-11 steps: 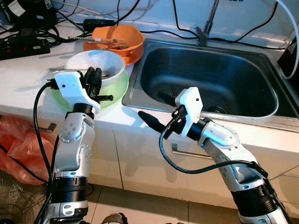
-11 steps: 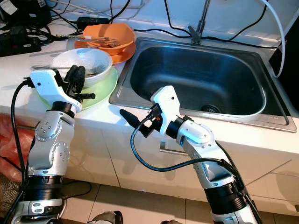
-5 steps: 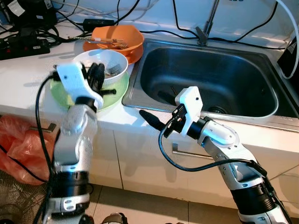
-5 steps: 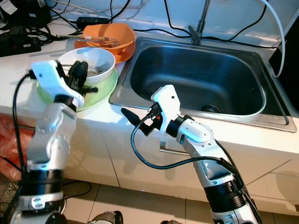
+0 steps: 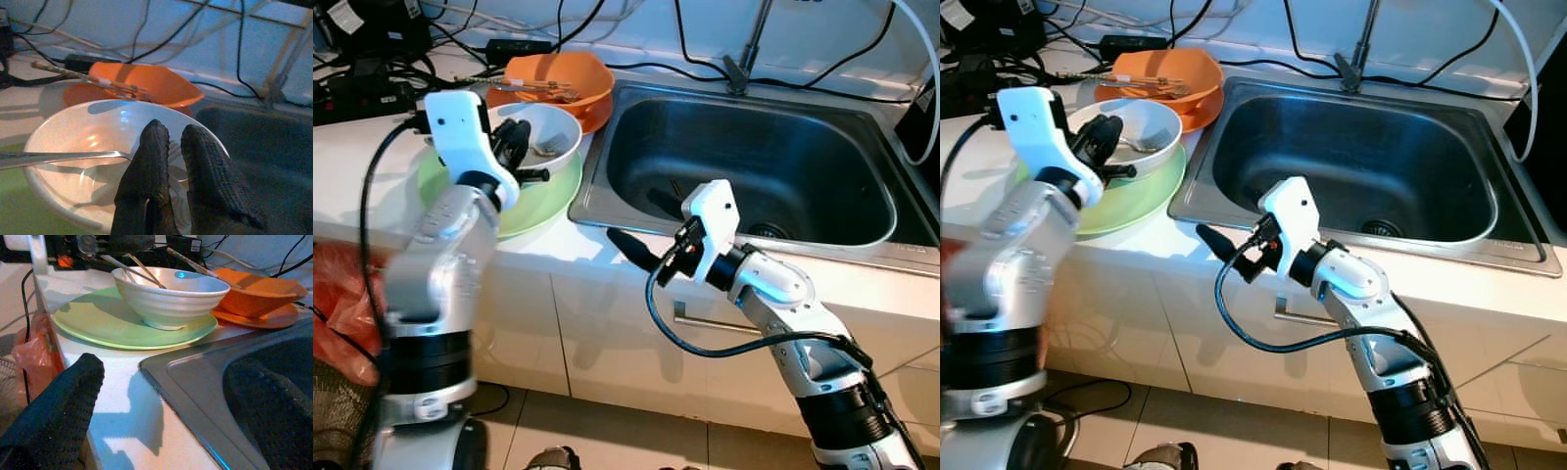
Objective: Kitchen organization
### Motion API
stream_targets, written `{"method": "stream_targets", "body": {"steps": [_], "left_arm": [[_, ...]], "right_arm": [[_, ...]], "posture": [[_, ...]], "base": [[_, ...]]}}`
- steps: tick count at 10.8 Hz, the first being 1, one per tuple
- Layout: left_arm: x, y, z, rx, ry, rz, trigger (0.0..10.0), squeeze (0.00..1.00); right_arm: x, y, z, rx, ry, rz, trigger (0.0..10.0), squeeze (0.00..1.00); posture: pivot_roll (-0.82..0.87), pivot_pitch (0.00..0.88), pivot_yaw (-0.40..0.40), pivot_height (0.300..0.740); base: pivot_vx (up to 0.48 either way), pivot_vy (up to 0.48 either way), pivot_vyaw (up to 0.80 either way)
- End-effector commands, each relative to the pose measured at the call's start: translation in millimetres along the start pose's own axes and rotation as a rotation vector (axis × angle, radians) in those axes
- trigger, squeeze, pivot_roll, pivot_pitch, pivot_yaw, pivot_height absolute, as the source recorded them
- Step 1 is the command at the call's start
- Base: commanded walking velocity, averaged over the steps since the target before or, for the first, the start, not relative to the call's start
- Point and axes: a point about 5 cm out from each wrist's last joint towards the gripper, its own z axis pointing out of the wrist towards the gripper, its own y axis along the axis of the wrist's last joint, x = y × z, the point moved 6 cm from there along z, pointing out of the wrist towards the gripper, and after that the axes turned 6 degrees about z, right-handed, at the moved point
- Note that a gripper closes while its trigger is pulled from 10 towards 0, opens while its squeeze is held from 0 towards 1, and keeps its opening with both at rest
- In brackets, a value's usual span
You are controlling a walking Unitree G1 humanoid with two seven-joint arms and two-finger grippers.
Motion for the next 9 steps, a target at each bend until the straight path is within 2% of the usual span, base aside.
{"method": "stream_targets", "body": {"steps": [1, 3, 6, 8, 9], "left_arm": [[-6.3, 22.6, -1.3, -0.055, -0.049, -0.001, 0.0, 0.00], [-5.6, 44.9, -3.5, -0.120, -0.076, 0.020, 0.0, 0.00], [-8.2, 56.5, -6.4, -0.168, -0.096, 0.066, 0.0, 0.00], [-13.3, 60.5, -7.1, -0.220, -0.103, 0.035, 0.0, 0.00], [-26.7, 63.6, -10.4, -0.292, -0.130, -0.014, 0.0, 0.00]], "right_arm": [[-5.0, 5.9, -0.1, -0.019, -0.011, -0.017, 10.0, 0.00], [-5.2, 6.1, 2.2, -0.020, -0.006, -0.019, 10.0, 0.00], [-5.2, 6.0, 3.2, -0.023, -0.005, -0.021, 10.0, 0.00], [-6.0, 5.4, 3.0, -0.025, -0.012, -0.020, 10.0, 0.00], [-7.3, 6.4, 3.7, -0.033, -0.024, -0.013, 10.0, 0.00]], "posture": [[0.04, 0.080, -0.037, 0.740], [0.05, 0.076, -0.039, 0.740], [0.05, 0.073, -0.037, 0.740], [0.05, 0.075, -0.034, 0.740], [0.05, 0.078, -0.034, 0.740]], "base": [[0.000, 0.000, 0.00], [0.000, 0.000, 0.00], [0.000, 0.000, 0.00], [0.000, 0.000, 0.00], [0.000, 0.000, 0.00]]}}
